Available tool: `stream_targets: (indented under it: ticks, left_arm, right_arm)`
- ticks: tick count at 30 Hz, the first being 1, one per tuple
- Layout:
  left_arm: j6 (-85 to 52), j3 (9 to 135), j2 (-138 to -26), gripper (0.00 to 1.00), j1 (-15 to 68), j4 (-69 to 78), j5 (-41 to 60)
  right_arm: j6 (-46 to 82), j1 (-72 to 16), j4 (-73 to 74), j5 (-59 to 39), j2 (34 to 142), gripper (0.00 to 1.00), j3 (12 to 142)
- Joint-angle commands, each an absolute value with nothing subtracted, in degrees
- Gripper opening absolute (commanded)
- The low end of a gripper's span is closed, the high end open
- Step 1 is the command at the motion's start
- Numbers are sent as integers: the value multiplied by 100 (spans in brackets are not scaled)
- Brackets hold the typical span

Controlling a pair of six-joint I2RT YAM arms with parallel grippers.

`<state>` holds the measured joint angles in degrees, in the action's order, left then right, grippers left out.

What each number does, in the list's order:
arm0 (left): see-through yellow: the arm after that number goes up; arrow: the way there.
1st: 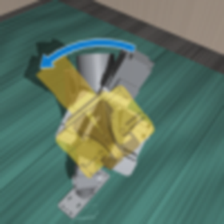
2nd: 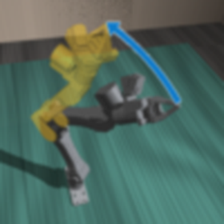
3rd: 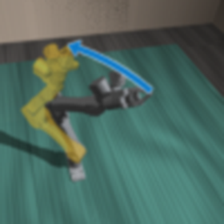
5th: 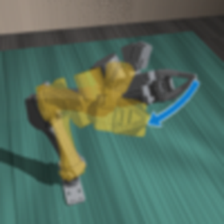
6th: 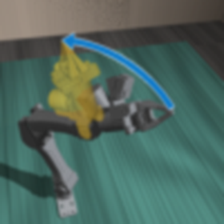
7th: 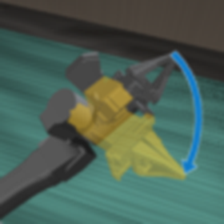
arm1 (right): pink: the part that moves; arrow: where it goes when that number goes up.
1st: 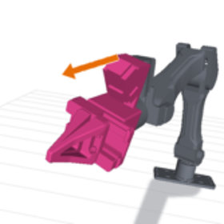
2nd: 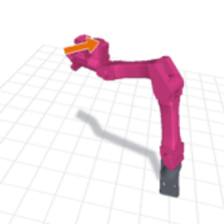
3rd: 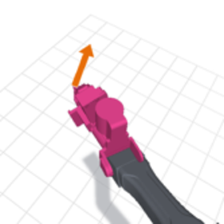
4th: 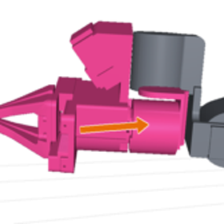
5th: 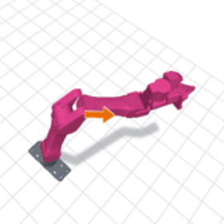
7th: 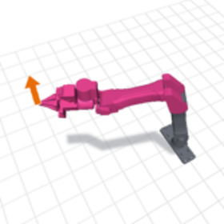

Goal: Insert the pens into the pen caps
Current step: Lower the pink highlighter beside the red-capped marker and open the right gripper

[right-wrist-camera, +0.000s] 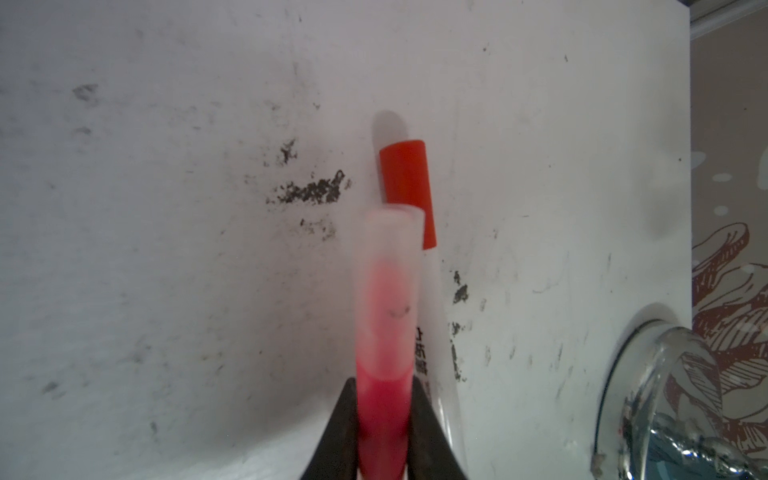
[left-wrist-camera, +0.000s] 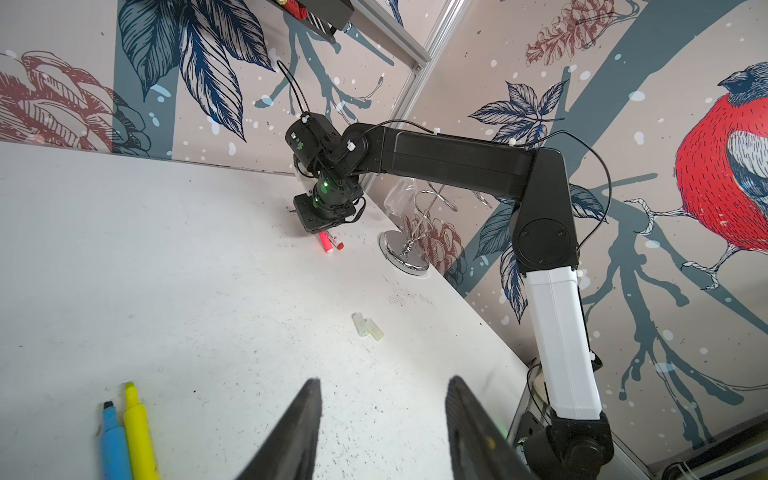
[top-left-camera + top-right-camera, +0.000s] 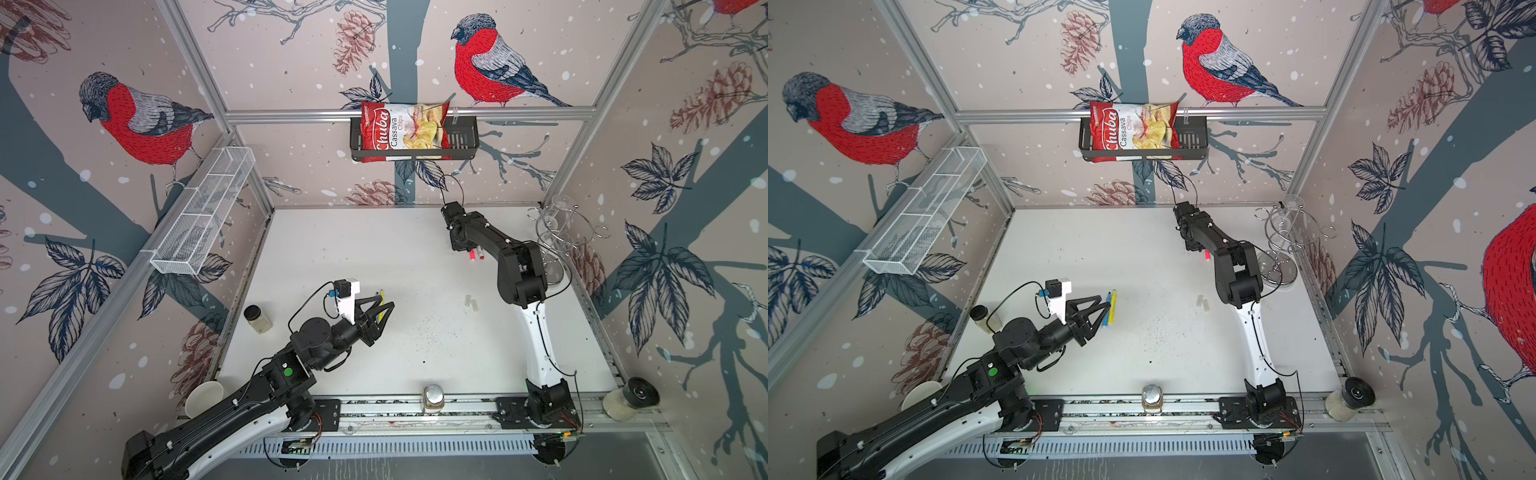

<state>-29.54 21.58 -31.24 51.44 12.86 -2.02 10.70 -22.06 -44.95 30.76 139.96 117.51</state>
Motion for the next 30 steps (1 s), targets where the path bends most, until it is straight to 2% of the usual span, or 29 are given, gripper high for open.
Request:
stream_targets:
  ticks: [1, 9, 21, 30]
  left_arm:
    - [-2864, 2232, -3136, 49, 5134, 1327, -236]
    - [-2879, 2193, -3129, 49, 5135, 1329, -229]
    - [-2904, 2162, -3023, 49, 5139, 1239, -265]
    - [-2909, 2162, -2971, 49, 5137, 1134, -333]
  right_arm:
    - [1067, -2214, -4592, 3264, 14036, 21, 11810]
    - [1036, -2288, -4617, 3407, 14027, 33, 11839]
    - [1106, -2520, -4561, 3313, 13597, 35, 11598]
    - [1191, -2496, -4232, 2884, 12970, 35, 11018]
